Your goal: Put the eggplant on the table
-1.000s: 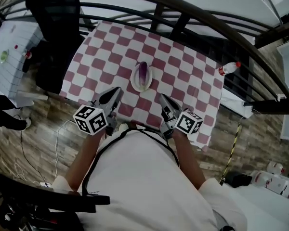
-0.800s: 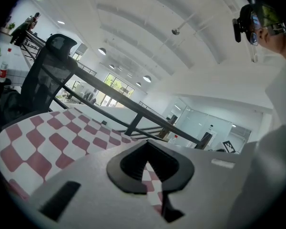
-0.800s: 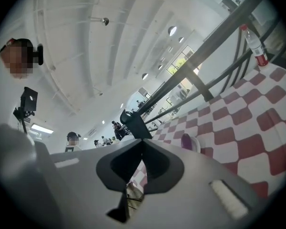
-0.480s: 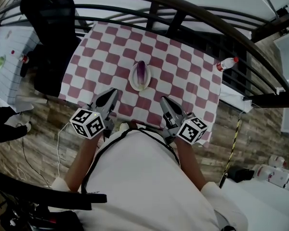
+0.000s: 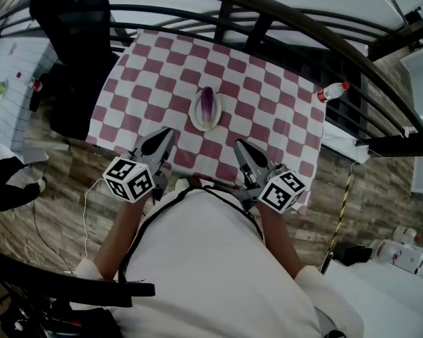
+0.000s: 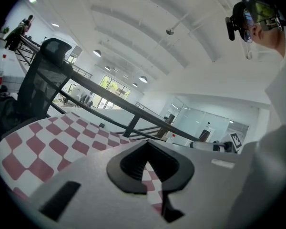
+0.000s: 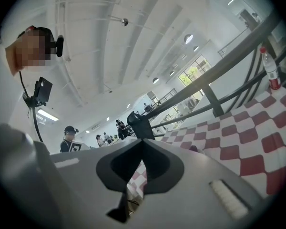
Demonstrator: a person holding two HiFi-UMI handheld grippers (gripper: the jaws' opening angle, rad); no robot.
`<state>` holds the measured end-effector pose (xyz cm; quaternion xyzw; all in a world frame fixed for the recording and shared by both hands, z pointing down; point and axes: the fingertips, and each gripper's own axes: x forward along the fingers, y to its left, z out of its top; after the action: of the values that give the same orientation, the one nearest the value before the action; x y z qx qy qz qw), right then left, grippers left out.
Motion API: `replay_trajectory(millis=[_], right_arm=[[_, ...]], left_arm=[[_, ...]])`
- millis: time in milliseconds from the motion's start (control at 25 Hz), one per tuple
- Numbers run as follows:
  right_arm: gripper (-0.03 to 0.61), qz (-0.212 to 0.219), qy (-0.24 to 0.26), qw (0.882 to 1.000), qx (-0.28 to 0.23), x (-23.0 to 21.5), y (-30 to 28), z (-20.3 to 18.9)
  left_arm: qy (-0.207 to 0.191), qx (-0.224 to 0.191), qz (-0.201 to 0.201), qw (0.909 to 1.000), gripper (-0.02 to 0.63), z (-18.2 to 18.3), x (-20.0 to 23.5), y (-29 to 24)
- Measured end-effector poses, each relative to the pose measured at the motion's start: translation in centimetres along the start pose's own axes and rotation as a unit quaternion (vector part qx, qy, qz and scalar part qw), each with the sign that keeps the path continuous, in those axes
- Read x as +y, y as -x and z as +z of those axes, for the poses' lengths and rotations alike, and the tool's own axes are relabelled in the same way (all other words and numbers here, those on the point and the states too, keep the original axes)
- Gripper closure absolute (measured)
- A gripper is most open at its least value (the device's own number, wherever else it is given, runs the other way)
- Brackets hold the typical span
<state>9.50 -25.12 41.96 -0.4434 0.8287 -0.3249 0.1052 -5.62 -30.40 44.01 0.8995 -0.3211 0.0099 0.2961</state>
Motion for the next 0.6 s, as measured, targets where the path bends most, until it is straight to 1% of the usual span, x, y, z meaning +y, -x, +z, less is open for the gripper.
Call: replay_trajectory(millis=[360, 600], right_arm=[[0.574, -0.005, 0.008, 1.000, 0.010, -0.32, -0.16, -0.32], [0.574, -0.010, 0.002, 1.000, 0.011, -0.86, -0.18, -0.41]], left_arm=[[0.000, 0.005, 0.001, 1.0000, 0.609, -0.43, -0.08, -0.26], [0.003, 0.006, 0.005, 1.0000, 0.609, -0.65, 0.12, -0.35]])
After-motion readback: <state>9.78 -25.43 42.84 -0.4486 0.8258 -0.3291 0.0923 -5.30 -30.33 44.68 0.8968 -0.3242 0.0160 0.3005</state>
